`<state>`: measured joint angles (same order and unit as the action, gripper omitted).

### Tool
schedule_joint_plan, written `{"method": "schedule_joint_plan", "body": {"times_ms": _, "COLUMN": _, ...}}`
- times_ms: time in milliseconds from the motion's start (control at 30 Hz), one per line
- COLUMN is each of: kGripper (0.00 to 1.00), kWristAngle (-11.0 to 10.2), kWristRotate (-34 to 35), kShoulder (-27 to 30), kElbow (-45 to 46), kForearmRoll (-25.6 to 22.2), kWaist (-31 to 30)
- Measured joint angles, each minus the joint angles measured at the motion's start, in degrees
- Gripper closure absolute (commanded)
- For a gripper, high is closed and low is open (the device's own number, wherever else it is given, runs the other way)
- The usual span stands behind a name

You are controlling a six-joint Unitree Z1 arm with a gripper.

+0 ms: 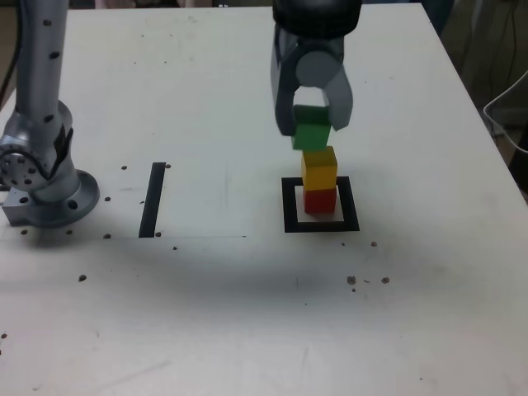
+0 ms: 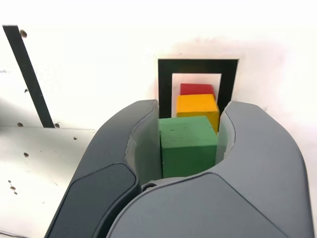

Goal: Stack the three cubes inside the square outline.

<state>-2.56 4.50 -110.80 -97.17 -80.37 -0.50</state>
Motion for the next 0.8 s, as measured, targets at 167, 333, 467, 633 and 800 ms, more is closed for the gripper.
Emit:
{"method": "schedule_joint_plan", "body": {"times_ms": 167, "kGripper": 0.94, "kWristAngle": 0.53, "kWristRotate": 0.19, "kShoulder": 1.24, "kElbow": 2.02, "kForearmRoll": 2.2, "kWaist": 0.0}}
{"method": "schedule_joint_plan", "body": {"times_ms": 333, "kGripper": 0.94, "kWristAngle": 0.48, "kWristRotate": 0.63, "kShoulder": 1.52, "kElbow": 3.05, "kForearmRoll": 3.5, "kWaist": 0.0}}
{"method": "schedule_joint_plan", "body": {"times_ms": 467, "kGripper": 0.92, "kWristAngle": 0.36, "kWristRotate": 0.73, "kShoulder": 1.52, "kElbow": 3.98, "kForearmRoll": 4.6, "kWaist": 0.0}}
{"method": "schedule_joint_plan", "body": {"times_ms": 633, "kGripper": 0.91, "kWristAngle": 0.42, "kWristRotate": 0.76, "kShoulder": 1.52, "kElbow": 4.7, "kForearmRoll": 5.76, "kWaist": 0.0}}
{"method": "schedule_joint_plan", "body": {"times_ms": 800, "kGripper": 0.9, "kWristAngle": 0.44, "kWristRotate": 0.79, "kShoulder": 1.52, "kElbow": 4.94, "kForearmRoll": 6.41, "kWaist": 0.0}}
